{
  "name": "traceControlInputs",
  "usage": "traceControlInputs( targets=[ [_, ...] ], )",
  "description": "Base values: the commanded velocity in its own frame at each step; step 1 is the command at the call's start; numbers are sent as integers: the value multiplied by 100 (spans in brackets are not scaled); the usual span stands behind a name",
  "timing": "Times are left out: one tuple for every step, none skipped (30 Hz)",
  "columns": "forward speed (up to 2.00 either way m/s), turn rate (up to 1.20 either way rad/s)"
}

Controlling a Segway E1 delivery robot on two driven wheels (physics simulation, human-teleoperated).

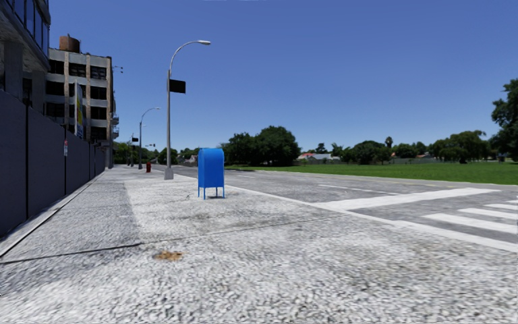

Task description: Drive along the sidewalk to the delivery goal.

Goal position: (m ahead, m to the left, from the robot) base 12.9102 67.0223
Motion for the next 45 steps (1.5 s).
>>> traceControlInputs(
  targets=[
    [200,74],
    [200,74],
    [200,74],
    [200,74],
    [200,74],
    [200,74],
    [200,74],
    [200,74],
    [200,74],
    [200,74],
    [200,74],
    [200,74],
    [200,74],
    [200,74],
    [200,74],
    [200,74],
    [200,74],
    [200,57],
    [200,57],
    [200,14],
    [200,1],
    [200,0],
    [200,0],
    [200,0],
    [200,0],
    [200,0],
    [200,0],
    [200,0],
    [200,0],
    [200,0],
    [200,0],
    [200,0],
    [200,0],
    [200,0],
    [200,0],
    [200,0],
    [200,0],
    [200,0],
    [200,0],
    [200,0],
    [200,0],
    [200,0],
    [200,0],
    [200,0],
    [200,0]
  ],
)
